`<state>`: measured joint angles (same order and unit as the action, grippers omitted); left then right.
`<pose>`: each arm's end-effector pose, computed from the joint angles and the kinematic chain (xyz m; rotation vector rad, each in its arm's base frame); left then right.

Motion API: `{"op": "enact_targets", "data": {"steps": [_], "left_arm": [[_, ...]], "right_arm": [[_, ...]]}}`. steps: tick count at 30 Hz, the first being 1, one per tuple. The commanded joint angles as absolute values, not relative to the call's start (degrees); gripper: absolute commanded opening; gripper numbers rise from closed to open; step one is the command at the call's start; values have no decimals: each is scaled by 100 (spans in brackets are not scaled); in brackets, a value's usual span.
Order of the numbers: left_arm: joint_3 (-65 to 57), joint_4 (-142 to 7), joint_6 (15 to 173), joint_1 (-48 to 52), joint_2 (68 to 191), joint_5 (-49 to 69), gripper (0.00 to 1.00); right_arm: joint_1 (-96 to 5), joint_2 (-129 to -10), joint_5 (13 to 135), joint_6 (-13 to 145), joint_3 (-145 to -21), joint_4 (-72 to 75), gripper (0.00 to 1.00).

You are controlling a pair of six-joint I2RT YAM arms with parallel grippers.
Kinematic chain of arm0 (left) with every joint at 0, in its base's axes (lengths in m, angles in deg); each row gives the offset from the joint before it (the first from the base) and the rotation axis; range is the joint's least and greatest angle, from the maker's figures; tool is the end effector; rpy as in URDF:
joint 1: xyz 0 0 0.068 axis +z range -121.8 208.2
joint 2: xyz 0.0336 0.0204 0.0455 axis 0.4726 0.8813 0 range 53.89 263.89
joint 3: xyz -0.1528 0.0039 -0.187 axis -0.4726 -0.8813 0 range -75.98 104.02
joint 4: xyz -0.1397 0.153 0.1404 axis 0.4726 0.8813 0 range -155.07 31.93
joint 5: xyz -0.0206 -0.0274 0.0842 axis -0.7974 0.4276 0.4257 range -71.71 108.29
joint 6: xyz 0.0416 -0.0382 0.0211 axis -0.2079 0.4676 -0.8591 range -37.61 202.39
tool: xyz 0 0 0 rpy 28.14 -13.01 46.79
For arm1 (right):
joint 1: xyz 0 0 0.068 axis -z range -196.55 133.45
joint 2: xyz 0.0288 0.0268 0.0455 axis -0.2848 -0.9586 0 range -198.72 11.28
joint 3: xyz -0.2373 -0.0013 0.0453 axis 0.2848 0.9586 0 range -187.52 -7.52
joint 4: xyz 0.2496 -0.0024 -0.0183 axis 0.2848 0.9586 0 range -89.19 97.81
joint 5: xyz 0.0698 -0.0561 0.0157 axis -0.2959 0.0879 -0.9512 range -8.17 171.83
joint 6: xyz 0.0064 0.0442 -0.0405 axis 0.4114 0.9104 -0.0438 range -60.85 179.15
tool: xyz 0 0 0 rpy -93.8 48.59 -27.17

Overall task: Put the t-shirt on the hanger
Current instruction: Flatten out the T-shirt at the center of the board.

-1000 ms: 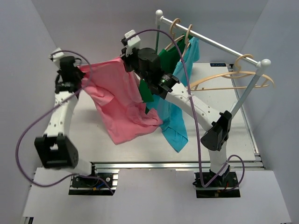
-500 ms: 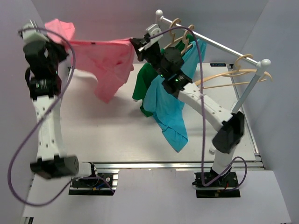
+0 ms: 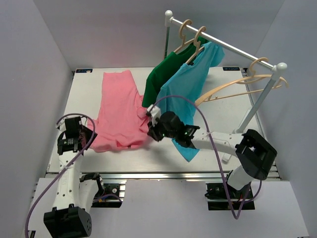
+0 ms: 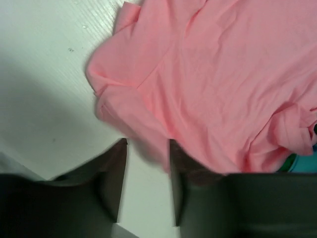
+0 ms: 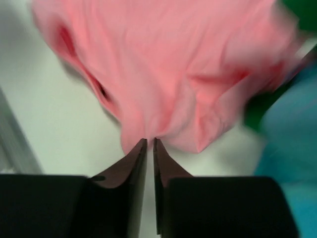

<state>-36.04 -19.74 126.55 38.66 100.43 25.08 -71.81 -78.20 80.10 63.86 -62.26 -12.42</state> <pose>0.1683 0.0365 0.2213 -1.1785 2.1721 -0.1068 0.2006 0.2916 0.2181 -0.8794 1.8135 0.7122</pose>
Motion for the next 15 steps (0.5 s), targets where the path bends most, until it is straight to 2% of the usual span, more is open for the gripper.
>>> {"op": "enact_targets", "data": {"steps": [1, 3, 4, 6, 8, 10, 15], "left_arm": [[-3362, -1384, 12880, 3901, 9564, 2462, 53], [-3397, -1251, 12792, 3814, 9397, 2427, 66], [-3449, -1146, 12704, 3787, 9353, 2383, 71], [-3502, -1127, 12712, 3699, 9212, 2234, 96], [-3450, -1198, 12721, 3690, 9159, 2058, 98], [-3424, -1425, 12739, 3699, 9168, 1979, 98], [-3116, -1654, 12502, 3690, 9668, 1839, 98]], "right_arm": [[-7446, -7487, 8561, 6942, -6035, -878, 22], [-7447, -7276, 8526, 7128, -5920, -781, 37], [-7447, -7196, 8535, 7181, -5894, -658, 41], [-7473, -7030, 8351, 7216, -5753, -613, 58], [-7499, -6775, 8237, 7216, -5674, -508, 77], [-7622, -6537, 8236, 7208, -5700, -272, 89], [-7973, -5661, 8631, 7102, -5867, 616, 89]]}}
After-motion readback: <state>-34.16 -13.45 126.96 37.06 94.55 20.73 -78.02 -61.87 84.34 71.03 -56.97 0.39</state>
